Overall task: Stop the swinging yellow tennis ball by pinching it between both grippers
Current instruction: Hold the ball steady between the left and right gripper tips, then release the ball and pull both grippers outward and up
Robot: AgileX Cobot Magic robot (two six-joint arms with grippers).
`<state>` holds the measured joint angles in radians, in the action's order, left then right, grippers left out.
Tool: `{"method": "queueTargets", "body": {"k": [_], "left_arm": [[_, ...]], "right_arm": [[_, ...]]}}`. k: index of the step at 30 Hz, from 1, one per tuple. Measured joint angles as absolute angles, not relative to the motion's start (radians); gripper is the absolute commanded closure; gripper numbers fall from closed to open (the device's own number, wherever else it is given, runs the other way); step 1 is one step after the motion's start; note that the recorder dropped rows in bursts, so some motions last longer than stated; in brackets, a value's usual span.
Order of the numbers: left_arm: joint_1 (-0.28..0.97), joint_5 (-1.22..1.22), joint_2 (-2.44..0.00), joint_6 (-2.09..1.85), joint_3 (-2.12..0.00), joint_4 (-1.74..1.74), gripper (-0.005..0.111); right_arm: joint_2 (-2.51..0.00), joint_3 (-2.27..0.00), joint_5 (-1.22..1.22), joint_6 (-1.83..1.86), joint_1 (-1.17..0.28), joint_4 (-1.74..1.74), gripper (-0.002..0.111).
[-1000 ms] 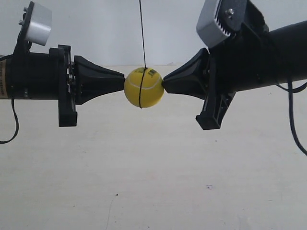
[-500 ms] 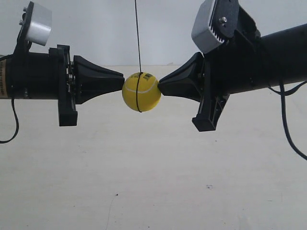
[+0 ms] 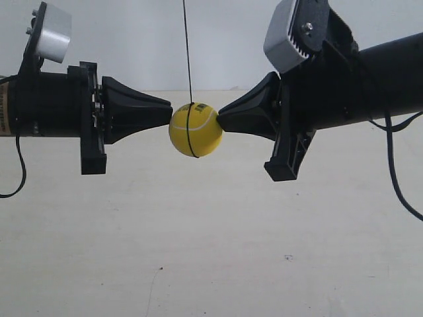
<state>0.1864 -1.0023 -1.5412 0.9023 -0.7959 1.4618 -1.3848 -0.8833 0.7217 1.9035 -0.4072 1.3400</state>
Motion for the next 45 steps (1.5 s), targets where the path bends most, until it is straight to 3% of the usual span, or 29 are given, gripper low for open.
{"method": "queueTargets", "body": {"k": [45], "left_arm": [[0.186, -0.996, -1.541, 0.902, -0.796, 1.462, 0.102]], "right_arm": [[-1.385, -0.883, 0.701, 1.903, -0.407, 1.344, 0.108]]}}
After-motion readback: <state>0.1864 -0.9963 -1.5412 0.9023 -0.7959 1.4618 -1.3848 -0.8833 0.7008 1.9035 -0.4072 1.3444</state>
